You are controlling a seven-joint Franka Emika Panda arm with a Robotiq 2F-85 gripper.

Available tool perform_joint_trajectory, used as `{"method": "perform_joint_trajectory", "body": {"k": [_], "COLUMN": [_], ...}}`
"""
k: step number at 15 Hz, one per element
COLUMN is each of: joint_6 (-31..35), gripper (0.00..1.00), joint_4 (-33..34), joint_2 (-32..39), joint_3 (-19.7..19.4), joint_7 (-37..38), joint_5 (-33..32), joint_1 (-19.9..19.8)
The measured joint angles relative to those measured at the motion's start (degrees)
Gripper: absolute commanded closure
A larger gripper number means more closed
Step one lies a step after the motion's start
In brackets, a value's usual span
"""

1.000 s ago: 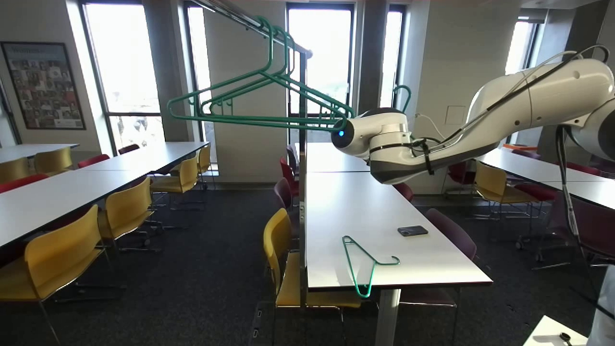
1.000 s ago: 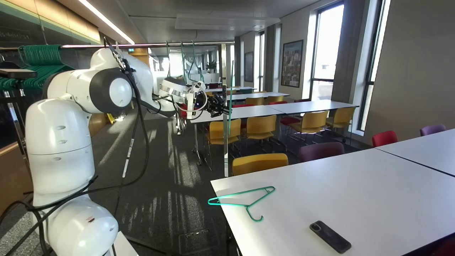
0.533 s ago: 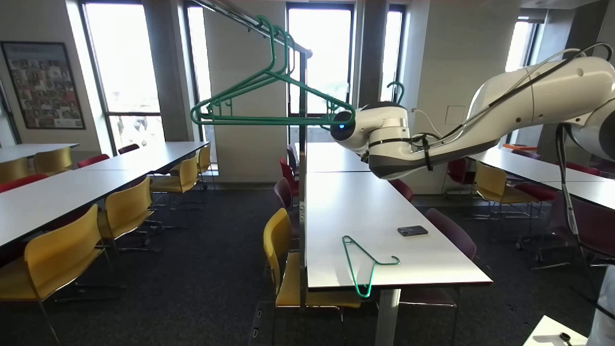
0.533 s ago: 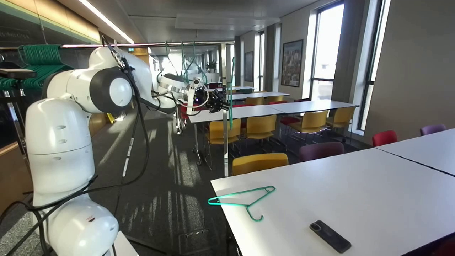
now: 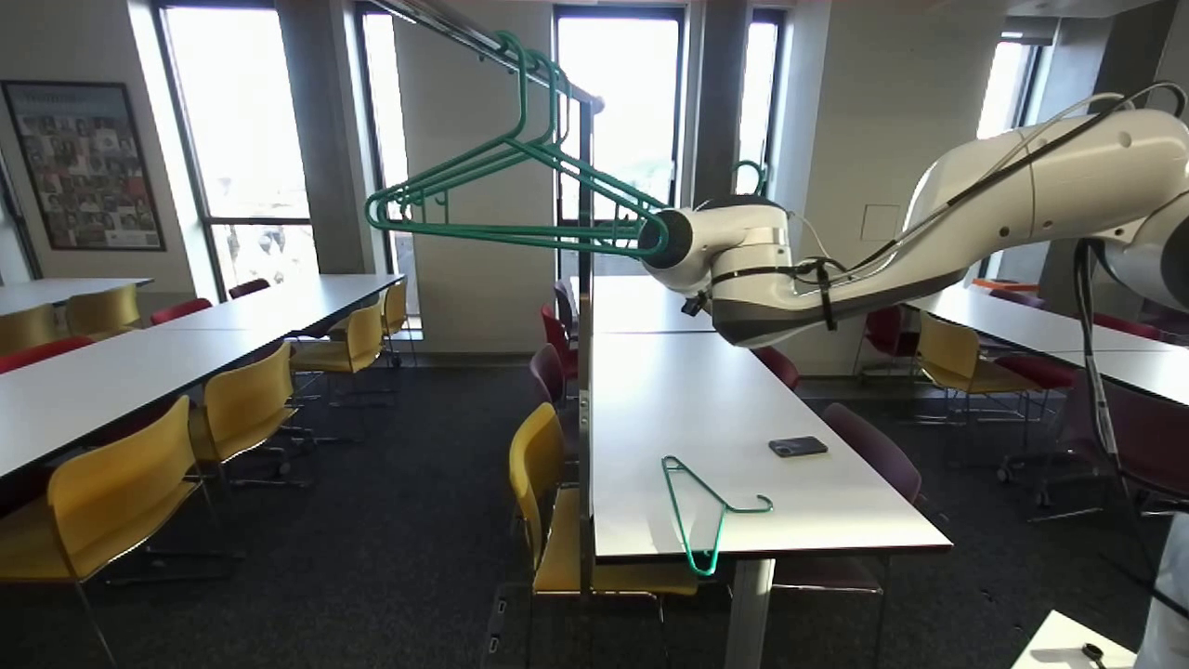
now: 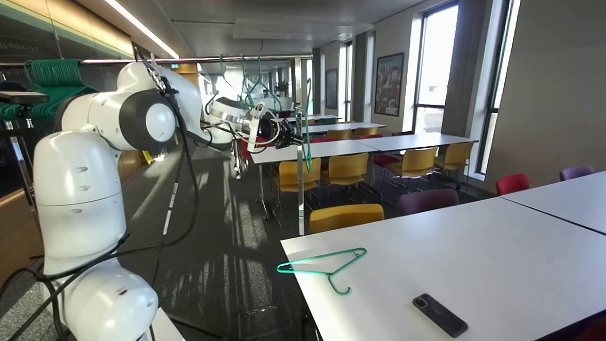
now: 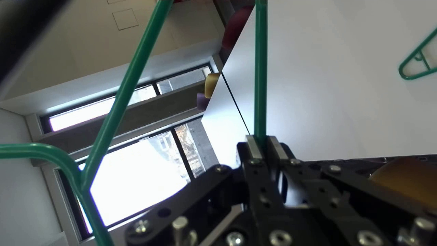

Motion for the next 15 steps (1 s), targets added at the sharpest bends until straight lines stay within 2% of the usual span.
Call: {"method": "perform_joint_trajectory", "body": {"k": [7, 8, 9, 15], "joint_6": [6.1, 6.7, 7.3, 7.6], "gripper": [0.98, 0.90, 0.90, 0.90], "joint_4": [0.0, 0.0, 0.0, 0.0], "joint_2": [-0.4, -0.4, -0.4, -0.5], "joint_3": [0.6, 0.7, 0.7, 0.7], "joint_7": [-0.3, -0.3, -0.4, -0.7], "joint_5": [1.1, 1.3, 2.0, 2.9], "joint_1": [0.0, 0.0, 0.0, 0.0]}}
